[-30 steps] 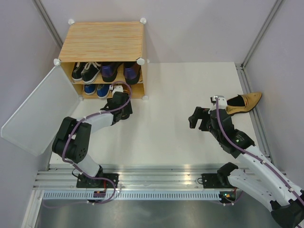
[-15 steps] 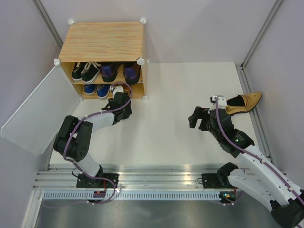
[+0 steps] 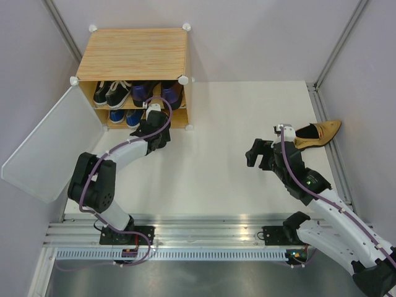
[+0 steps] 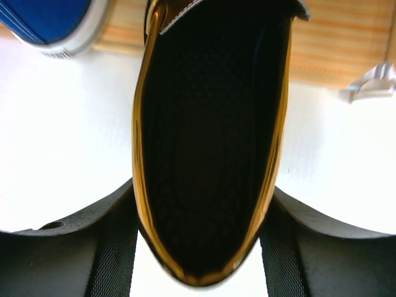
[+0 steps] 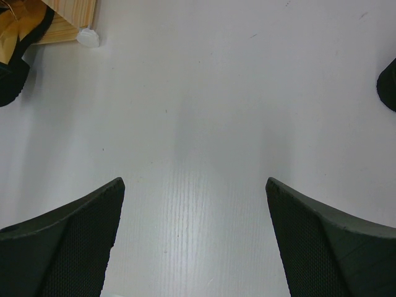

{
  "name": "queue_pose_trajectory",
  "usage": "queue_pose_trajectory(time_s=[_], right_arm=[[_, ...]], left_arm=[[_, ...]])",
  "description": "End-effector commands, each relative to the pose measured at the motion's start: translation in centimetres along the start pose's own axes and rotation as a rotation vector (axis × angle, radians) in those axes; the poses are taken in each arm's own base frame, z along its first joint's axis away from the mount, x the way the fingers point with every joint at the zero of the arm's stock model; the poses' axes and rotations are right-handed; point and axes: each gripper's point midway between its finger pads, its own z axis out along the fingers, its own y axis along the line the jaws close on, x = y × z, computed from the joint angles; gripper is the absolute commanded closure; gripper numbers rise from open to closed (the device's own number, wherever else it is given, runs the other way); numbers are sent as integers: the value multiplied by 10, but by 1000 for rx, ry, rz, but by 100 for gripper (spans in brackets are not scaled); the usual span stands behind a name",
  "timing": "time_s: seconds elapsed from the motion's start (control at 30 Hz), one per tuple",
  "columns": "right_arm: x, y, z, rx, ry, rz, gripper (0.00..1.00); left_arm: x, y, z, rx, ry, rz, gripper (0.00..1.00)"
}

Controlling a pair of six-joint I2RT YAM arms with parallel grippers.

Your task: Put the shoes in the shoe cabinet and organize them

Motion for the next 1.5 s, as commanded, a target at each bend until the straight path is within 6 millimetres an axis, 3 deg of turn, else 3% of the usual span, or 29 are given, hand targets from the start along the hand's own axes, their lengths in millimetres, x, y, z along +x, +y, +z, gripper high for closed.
queue_pose_trajectory(time_s=[0.0, 0.67, 1.47], right_arm=[[-19, 7, -4, -22, -62, 11, 2], [-22, 4, -2, -12, -67, 14, 2], [-24, 0, 1, -5, -66, 20, 2]], left_arm=[[-77, -1, -20, -12, -195, -19, 98], [-102, 0, 16, 16, -298, -82, 98], [-106, -9, 53, 21, -316, -89, 98]])
